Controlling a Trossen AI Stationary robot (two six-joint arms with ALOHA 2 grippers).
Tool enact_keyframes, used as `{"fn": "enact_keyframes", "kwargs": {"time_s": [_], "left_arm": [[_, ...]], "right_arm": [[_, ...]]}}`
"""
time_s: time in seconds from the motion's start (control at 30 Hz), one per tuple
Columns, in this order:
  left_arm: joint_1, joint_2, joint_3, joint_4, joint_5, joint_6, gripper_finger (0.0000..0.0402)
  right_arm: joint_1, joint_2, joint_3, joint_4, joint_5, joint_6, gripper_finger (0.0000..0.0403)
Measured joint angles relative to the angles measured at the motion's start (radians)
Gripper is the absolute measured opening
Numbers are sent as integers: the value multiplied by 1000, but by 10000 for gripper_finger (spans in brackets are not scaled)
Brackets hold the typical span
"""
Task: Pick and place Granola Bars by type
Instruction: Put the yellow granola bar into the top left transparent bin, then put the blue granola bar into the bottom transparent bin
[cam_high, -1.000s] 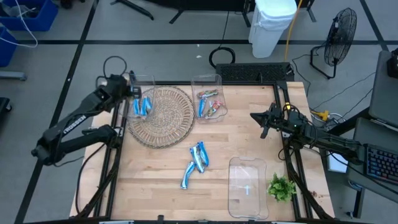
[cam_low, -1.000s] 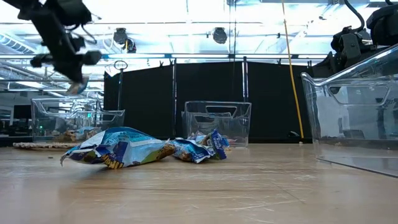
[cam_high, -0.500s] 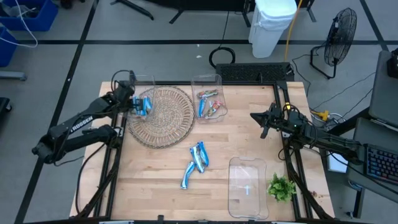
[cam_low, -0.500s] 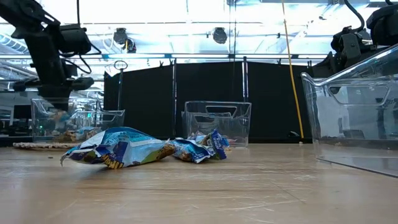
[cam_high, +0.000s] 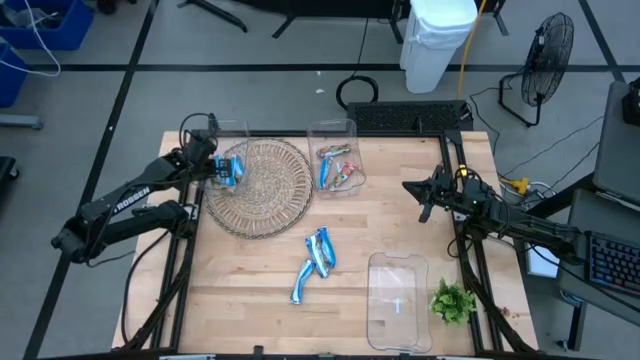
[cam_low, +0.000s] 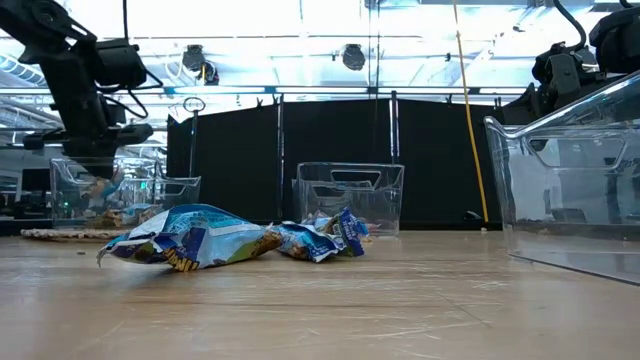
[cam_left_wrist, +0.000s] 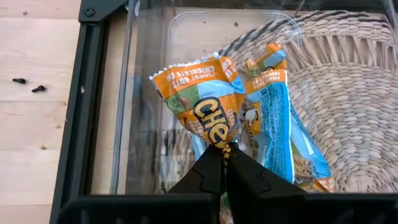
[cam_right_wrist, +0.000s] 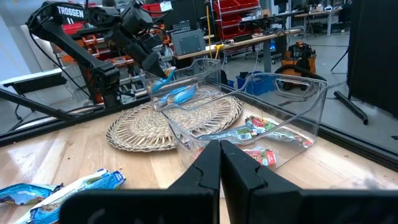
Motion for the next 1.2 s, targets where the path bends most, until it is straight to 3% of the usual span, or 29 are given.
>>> {"fn": "enact_keyframes", "kwargs": {"time_s": [0.23, 0.67, 0.8, 1.0, 1.2], "left_arm": [[0, 0, 0, 30, 18, 4, 12], [0, 0, 0, 40, 38, 28, 80], [-6, -9, -1, 123, 173, 100, 87], [-89, -86, -1, 378, 385, 162, 88], [-286, -203, -1, 492, 412, 257, 88]], "right_arm": [[0, 0, 0, 0, 0, 0, 0], [0, 0, 0, 0, 0, 0, 0], [0, 0, 0, 0, 0, 0, 0], [0, 0, 0, 0, 0, 0, 0], [0, 0, 0, 0, 0, 0, 0]]}}
